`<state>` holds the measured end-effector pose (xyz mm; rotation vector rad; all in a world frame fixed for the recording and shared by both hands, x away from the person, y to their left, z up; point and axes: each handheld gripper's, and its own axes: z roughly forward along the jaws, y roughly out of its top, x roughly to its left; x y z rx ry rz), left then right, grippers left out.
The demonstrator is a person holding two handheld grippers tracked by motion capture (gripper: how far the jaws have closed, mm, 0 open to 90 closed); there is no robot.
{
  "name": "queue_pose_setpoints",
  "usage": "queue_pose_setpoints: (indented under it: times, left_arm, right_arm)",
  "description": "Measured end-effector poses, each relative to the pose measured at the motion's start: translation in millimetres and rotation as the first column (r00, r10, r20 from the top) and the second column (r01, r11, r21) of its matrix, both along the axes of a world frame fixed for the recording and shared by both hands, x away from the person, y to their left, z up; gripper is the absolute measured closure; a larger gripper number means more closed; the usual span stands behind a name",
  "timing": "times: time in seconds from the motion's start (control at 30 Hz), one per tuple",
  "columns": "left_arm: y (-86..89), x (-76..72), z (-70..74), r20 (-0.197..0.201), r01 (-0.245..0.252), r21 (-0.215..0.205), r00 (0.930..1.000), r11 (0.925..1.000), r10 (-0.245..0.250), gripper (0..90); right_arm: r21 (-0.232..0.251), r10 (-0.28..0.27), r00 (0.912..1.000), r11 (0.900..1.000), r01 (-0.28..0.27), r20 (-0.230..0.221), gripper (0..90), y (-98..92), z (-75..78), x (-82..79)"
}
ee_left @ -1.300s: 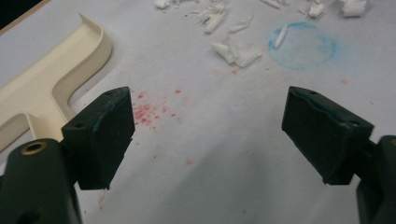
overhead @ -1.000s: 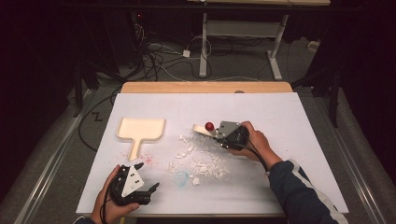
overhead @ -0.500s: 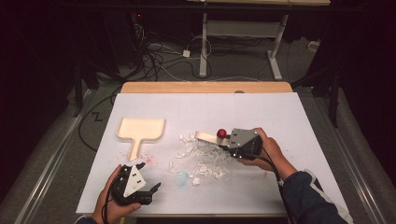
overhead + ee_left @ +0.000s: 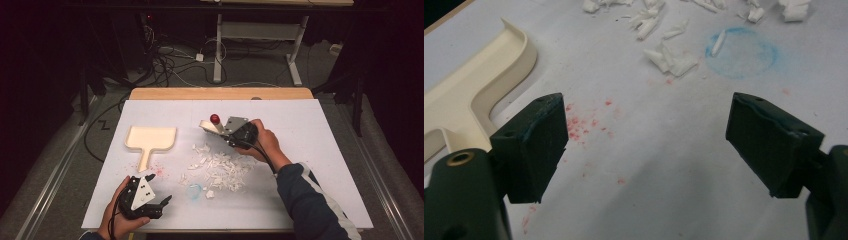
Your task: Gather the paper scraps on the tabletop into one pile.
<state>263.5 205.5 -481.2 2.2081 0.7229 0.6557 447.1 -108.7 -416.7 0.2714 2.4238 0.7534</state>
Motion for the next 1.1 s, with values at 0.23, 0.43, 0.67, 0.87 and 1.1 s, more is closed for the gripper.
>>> queue_pose_setpoints:
  times: [0.23, 0.43, 0.67, 0.87, 1.1]
  left_arm:
    - [2.2, -1.0, -0.6, -0.003, 0.003, 0.000, 1.0000, 1.0000, -0.003, 16.1]
    - [2.5, -2.7, 0.1, -0.001, 0.002, -0.002, 1.0000, 1.0000, -0.002, 16.1]
    - [-0.1, -3.0, -0.1, -0.003, 0.008, 0.006, 1.0000, 1.0000, -0.008, 16.1]
    - [-1.4, -2.0, -0.5, -0.006, 0.010, 0.011, 0.9999, 0.9999, -0.010, 16.1]
    - [-2.5, -2.4, 0.3, -0.003, 0.013, 0.019, 0.9999, 0.9997, -0.013, 16.1]
  right_arm:
    - [-0.020, 0.125, 0.9922, 0.992, -0.125, -0.001, 67.9, 34.6, -15.7, -9.0]
    - [-0.018, 0.312, 0.9488, 0.949, -0.314, -0.047, 67.9, 31.6, -13.6, -35.4]
    - [-0.011, 0.392, 0.9190, 0.920, -0.393, -0.042, 68.0, -0.6, 3.5, -65.7]
    - [0.130, 0.266, 0.9636, 0.955, -0.267, 0.031, 68.0, -36.7, 28.6, -79.0]
    - [0.153, -0.016, 0.9997, 0.988, 0.013, 0.017, 67.9, -79.6, 40.7, -86.8]
